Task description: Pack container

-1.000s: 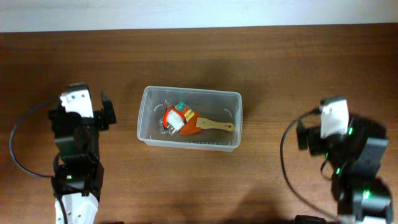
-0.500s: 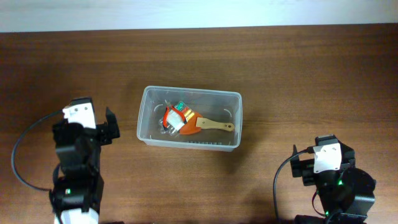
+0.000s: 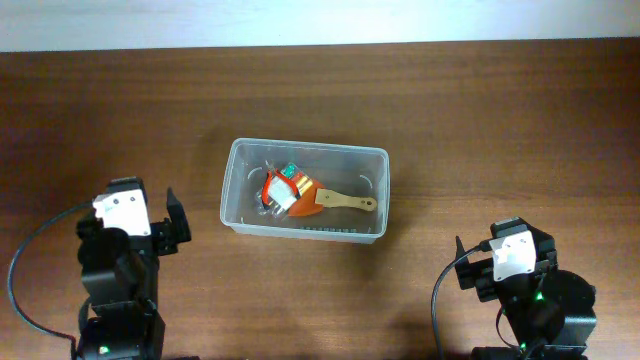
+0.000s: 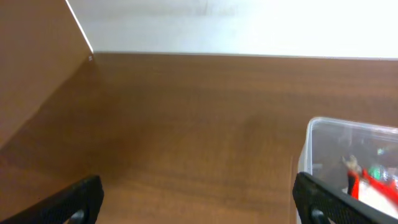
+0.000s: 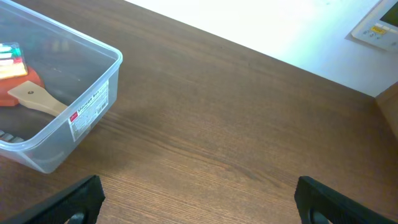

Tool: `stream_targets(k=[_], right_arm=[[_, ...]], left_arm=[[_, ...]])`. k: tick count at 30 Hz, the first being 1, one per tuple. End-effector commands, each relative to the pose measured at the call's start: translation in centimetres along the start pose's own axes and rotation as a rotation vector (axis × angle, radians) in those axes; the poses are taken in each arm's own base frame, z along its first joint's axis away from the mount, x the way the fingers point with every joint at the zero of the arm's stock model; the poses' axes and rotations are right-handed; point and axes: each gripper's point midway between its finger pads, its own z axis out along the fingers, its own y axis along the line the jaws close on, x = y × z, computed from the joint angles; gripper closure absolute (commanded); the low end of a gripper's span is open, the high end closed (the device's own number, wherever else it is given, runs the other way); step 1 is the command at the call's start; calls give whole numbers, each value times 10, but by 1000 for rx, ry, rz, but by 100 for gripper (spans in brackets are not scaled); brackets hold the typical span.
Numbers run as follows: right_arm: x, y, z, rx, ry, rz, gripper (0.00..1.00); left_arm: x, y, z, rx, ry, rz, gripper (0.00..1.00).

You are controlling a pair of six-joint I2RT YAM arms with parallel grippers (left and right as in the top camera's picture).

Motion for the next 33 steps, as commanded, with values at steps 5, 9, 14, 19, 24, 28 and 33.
stream_targets(k=[5, 9, 14, 19, 24, 28, 33], right_arm=[[-1, 4, 0, -15, -12, 5, 1], [-1, 4, 0, -15, -13, 5, 1], [-1, 4, 0, -15, -13, 5, 1], [1, 6, -11, -11, -32, 3, 1], [-4, 30, -34, -99, -151, 25, 1], [-7, 32, -24, -93, -225, 16, 1], [-16, 26, 5, -39, -371, -7, 1]], left_arm=[[32, -3, 0, 14, 131, 4, 1], [49, -3, -2, 17, 202, 13, 1], [68, -4, -6, 20, 279, 23, 1], [78, -4, -9, 22, 322, 29, 1], [82, -4, -11, 23, 339, 31, 1], [82, -4, -11, 23, 339, 31, 1], [82, -4, -11, 22, 339, 31, 1]])
